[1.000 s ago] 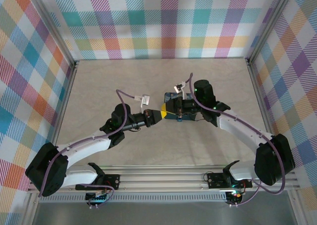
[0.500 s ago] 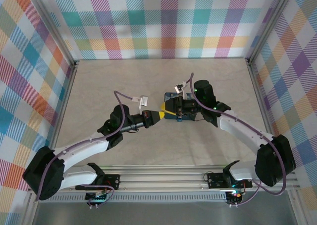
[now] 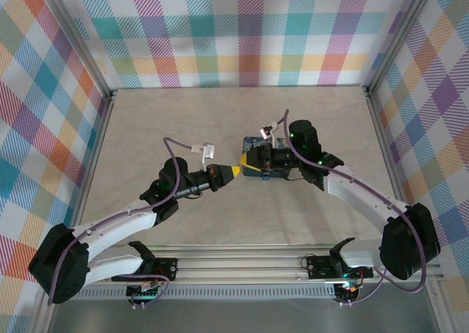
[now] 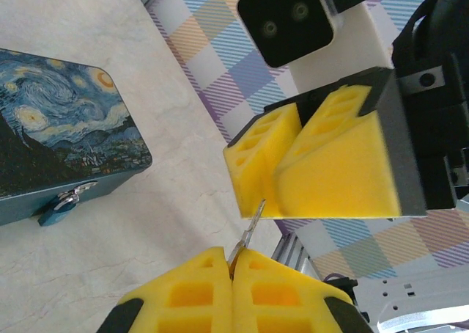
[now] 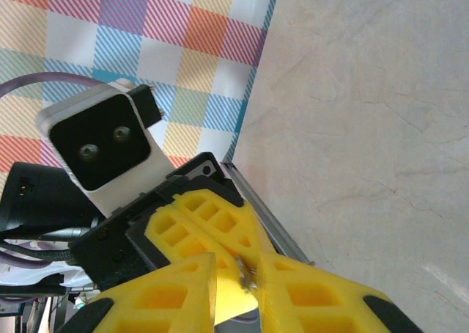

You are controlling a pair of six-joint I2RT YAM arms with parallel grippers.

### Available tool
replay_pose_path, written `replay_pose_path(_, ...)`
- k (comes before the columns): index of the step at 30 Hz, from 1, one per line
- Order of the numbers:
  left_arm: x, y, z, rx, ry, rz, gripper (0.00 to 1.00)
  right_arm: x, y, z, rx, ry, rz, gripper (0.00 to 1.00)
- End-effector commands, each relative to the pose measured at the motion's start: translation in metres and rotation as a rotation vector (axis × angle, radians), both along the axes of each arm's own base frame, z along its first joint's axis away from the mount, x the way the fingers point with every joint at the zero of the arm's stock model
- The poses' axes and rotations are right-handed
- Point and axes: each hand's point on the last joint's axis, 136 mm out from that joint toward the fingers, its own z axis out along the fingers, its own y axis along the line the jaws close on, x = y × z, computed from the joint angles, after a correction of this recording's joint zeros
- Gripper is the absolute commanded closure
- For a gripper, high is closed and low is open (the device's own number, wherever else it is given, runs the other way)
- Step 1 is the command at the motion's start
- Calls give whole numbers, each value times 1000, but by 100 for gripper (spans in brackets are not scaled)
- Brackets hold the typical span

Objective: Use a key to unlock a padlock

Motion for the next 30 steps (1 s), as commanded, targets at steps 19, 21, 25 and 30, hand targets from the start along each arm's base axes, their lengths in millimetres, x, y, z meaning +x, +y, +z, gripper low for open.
replay_pose_path(19,-10,1,11,21,-32,-58,75,-10,2,5,-29,-123,74,100)
replay_pose_path(21,-9,5,17,-15,-29,-68,66,-13,-1,9,-58,-170,99,100)
replay_pose_path(25,-8,11,25,-79,-17,-92,60,-18,-2,17,-72,-213,138,100)
replay_pose_path(30,-14,8,31,-123,-25,-135,58,-18,-1,22,-58,-224,149,100)
